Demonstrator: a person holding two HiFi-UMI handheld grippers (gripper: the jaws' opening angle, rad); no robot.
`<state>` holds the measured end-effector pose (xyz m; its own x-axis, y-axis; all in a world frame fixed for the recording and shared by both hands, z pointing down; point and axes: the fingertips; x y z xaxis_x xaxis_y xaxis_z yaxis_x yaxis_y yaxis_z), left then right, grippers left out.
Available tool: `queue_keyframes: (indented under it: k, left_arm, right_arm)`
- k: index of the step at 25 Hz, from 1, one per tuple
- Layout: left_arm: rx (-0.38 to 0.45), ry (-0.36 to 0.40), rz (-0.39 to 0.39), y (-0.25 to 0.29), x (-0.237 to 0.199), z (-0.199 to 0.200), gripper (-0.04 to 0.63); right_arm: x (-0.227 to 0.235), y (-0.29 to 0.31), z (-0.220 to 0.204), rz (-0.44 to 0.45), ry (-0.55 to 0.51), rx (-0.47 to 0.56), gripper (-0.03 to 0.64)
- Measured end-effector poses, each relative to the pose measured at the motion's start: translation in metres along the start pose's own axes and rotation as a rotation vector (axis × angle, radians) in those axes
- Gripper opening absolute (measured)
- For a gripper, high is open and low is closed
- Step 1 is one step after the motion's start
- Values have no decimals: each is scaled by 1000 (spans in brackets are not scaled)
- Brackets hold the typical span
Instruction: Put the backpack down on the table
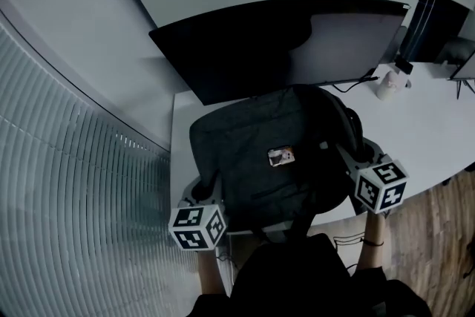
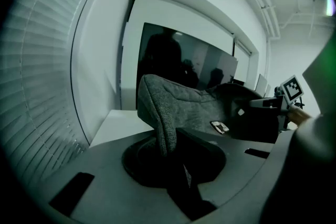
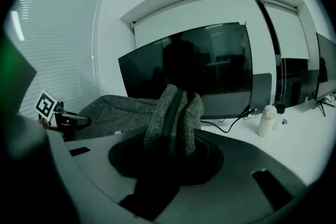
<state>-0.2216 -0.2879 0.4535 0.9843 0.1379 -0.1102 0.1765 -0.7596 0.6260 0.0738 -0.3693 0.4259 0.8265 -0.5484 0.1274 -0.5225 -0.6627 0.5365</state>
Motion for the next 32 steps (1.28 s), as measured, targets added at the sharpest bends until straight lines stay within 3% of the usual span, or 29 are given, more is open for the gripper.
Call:
queue_keyframes:
  k: [11,17,32]
  left_arm:
    - [-143,-67,8,57,-19,-35,54]
    - [-203,-54,31,78,-19,-51,56]
    - [-244,-50,127,101,-31,-67,136]
  right_arm:
    - [11,51,-32,-44,2,-120,114]
    - [21,67,-50,-56,15,-179,114]
    - [39,94,-80,-97,42,-321,124]
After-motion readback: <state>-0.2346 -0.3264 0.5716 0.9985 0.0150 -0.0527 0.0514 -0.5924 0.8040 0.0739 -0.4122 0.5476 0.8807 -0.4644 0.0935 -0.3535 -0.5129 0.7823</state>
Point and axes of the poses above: the fingertips, and each gripper's own axes: y forward along the fingers, x to its right, z out of its top, and after that the axes turned 12 degrees about -x, right-handed
